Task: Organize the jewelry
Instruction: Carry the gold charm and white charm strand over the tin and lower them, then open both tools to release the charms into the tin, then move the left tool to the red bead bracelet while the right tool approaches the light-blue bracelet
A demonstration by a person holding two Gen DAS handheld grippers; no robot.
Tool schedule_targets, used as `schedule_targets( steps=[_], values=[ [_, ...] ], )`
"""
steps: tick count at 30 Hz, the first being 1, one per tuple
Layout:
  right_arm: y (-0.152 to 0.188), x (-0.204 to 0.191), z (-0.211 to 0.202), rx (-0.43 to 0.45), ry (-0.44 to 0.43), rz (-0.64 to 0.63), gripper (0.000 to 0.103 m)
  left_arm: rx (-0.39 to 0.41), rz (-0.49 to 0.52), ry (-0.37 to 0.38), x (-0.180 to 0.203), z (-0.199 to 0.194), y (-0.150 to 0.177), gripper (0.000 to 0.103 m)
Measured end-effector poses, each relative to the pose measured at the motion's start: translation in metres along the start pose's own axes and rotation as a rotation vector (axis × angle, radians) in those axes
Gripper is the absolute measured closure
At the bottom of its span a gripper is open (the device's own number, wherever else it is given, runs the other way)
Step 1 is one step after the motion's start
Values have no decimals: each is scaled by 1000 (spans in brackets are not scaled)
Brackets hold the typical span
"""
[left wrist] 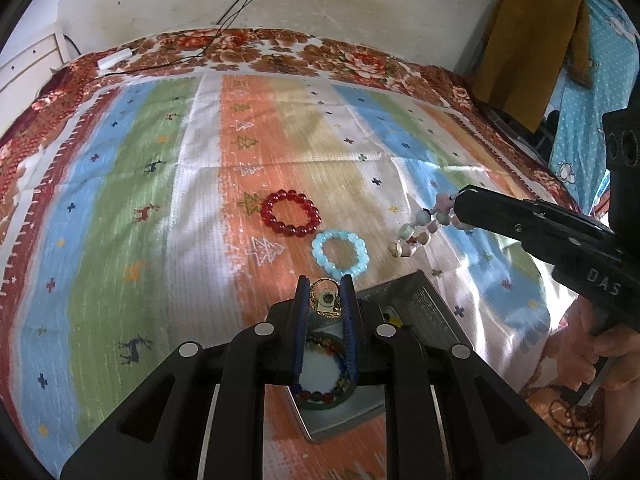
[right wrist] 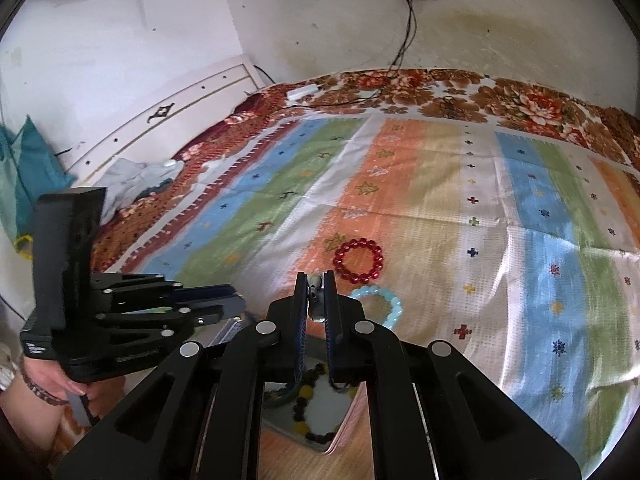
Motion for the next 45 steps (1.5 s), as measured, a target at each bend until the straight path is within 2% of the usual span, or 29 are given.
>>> schedule_targets(
  steps=[7,12,16,18,20,25,31,40,45],
  values=[
    [15,-16,-18,0,-43,-22,94,-6,7,13,8,-3,10,88],
    [32,-22,-14,-48,-65,-30,94,-30,6,23,11,1,16,88],
    [38,-18,-9,-88,-82,1,92,-21,-24,16,5,0,14,78],
    [39,-16,-8,-94,-91,10,76,-14,-47,18,1,-1,13,77],
    [39,-13,-8,-93,-84,13,67,-14,-58,18,-2,-1,13,75],
    [39,-7,-3,-101,-67,23,61,-14,-60,11,-5,0,13,69],
    [37,7,4,-111,-42,43,60,-18,-61,-2,-10,4,11,69],
    [31,27,20,-127,4,76,60,-23,-76,-62,-34,16,-10,65],
    [27,33,29,-137,24,93,60,-24,-73,-78,-39,21,-17,59]
  ],
)
Point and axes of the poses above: each gripper's, at about its wrist camera, not at the fingertips, and z roughly the way its jaws point, x to its right, y to its underside, the point moved 10 cm from there along z, roughly the way its jaws point, and after that the axes turned 12 degrees about y, right-handed, at the moved point
